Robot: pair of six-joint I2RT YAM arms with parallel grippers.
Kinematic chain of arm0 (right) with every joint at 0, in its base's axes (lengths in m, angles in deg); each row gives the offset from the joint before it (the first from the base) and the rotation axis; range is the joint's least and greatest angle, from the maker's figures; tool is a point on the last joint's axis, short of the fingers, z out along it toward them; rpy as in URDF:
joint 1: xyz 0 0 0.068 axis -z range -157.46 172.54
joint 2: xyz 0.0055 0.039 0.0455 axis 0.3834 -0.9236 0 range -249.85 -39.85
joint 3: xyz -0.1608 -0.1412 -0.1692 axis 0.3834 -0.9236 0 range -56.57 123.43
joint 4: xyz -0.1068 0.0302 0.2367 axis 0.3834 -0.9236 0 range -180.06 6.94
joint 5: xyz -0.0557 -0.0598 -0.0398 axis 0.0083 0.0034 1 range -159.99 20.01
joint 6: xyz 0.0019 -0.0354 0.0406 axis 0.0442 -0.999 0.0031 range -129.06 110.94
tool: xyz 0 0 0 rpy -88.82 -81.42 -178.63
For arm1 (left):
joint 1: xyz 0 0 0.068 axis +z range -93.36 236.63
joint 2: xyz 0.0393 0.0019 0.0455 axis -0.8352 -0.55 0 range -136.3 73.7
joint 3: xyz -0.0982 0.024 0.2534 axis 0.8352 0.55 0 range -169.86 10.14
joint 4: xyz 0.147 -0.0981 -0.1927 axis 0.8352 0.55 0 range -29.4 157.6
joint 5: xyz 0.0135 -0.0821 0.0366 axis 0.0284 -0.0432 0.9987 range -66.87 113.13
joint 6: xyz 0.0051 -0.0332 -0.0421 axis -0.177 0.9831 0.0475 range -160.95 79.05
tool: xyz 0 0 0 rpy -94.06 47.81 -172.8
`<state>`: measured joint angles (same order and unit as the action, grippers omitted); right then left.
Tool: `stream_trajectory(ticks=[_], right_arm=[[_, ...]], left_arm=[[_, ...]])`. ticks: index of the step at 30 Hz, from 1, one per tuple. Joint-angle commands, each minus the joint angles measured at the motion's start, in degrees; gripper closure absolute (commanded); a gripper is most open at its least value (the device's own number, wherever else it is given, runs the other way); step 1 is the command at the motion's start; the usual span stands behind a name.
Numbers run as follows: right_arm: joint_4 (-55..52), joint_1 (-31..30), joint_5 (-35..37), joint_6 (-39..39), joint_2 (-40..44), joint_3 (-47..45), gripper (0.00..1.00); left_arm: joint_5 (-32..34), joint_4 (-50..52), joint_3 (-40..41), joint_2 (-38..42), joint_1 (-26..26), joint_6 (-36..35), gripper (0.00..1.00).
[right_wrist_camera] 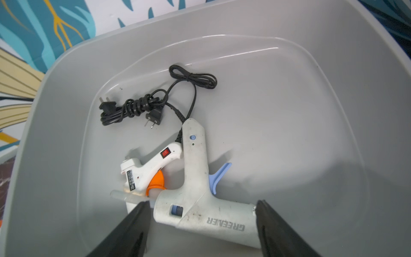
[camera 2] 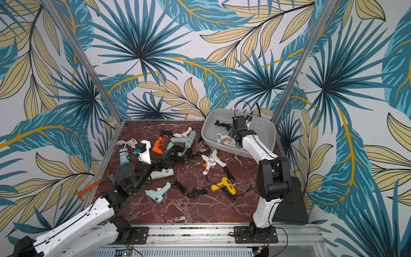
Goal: Put the hot melt glue gun into the storage box
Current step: Place the hot melt adhesive gun in the storage box, then pick up the hot melt adhesive gun from the center of the board.
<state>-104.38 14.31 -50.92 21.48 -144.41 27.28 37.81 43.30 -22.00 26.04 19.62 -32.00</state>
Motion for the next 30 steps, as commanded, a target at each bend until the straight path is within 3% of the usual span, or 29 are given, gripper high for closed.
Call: stream_trajectory(ticks=[1, 6, 13, 17, 30], right_arm=[[-6.6, -0.1, -6.1, -4.4, 0.7, 1.4, 0.29], [-12.1, -1.4, -10.5, -6.9, 4.0, 1.4, 0.37], [-17.6, -6.1, -11.2, -9.4, 8.8, -2.3, 0.39], [-18.1, -8.1, -16.2, -11.6, 10.3, -6.5, 0.39], [-13.3, -8.8, -26.6, -23.0, 2.8, -12.5, 0.37]], left_arm=[[2.5, 3.7, -1.4, 0.6, 0.7, 1.6, 0.0], [5.5, 9.8, -3.0, -0.1, 1.6, 5.1, 0.0], [4.1, 15.7, -6.0, -4.3, 3.2, 8.5, 0.0], [2.4, 16.5, -7.0, -7.5, 3.9, 10.1, 0.0], [-2.2, 15.5, -7.9, -11.7, 5.0, 12.3, 0.0]])
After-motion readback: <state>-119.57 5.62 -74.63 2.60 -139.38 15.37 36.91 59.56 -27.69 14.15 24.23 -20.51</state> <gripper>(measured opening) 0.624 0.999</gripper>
